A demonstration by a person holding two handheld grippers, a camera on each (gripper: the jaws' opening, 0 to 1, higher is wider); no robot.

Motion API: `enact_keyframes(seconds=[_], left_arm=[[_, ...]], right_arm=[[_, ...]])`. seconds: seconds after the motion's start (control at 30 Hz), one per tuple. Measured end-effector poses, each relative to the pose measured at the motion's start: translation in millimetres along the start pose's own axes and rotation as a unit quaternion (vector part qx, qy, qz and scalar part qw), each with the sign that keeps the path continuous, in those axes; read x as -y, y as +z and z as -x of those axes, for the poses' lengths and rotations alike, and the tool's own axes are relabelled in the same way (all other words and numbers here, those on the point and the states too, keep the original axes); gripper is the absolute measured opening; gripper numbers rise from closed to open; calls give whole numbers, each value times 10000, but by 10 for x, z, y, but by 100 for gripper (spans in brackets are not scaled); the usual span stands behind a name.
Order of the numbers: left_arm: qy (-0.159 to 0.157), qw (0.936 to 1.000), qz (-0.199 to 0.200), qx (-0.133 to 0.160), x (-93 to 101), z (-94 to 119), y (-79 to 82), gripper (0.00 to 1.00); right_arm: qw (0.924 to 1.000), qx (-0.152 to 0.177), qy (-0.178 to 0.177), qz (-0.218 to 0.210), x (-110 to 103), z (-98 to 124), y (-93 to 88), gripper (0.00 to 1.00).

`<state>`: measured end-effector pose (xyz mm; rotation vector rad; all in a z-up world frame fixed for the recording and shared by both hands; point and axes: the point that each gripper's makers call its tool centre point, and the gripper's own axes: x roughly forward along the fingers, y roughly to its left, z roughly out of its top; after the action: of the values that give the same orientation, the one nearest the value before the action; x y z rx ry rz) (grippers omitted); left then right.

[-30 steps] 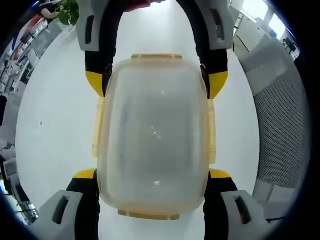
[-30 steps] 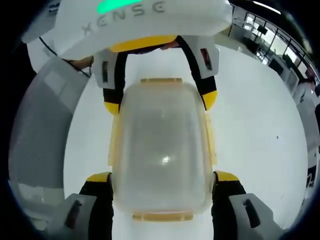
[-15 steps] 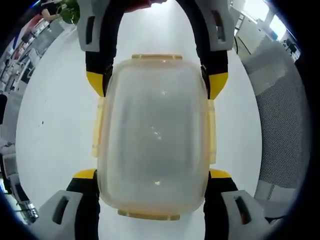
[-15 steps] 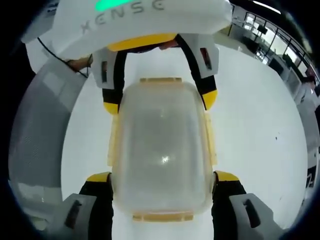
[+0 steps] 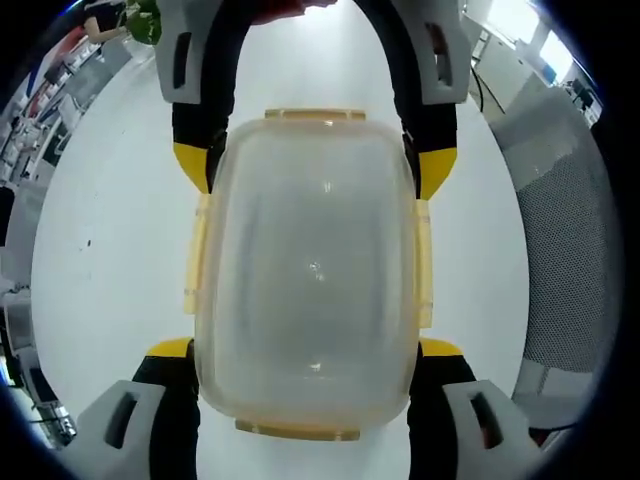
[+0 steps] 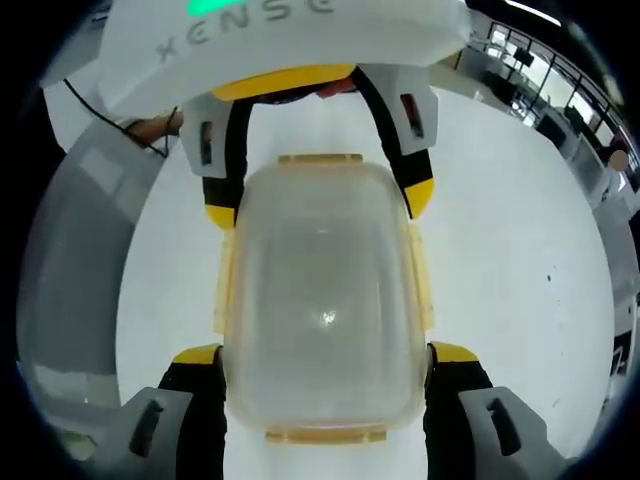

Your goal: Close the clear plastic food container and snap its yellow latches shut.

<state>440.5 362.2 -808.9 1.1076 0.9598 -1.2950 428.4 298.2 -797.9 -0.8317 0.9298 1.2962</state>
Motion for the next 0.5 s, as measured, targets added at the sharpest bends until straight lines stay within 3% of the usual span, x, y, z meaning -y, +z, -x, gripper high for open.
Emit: enact_keyframes(seconds=[0.5], left_arm=[[2, 10000, -28, -17, -128, -7, -9, 87]], right_arm=[[10000, 63, -27, -53, 133, -4, 14, 82]])
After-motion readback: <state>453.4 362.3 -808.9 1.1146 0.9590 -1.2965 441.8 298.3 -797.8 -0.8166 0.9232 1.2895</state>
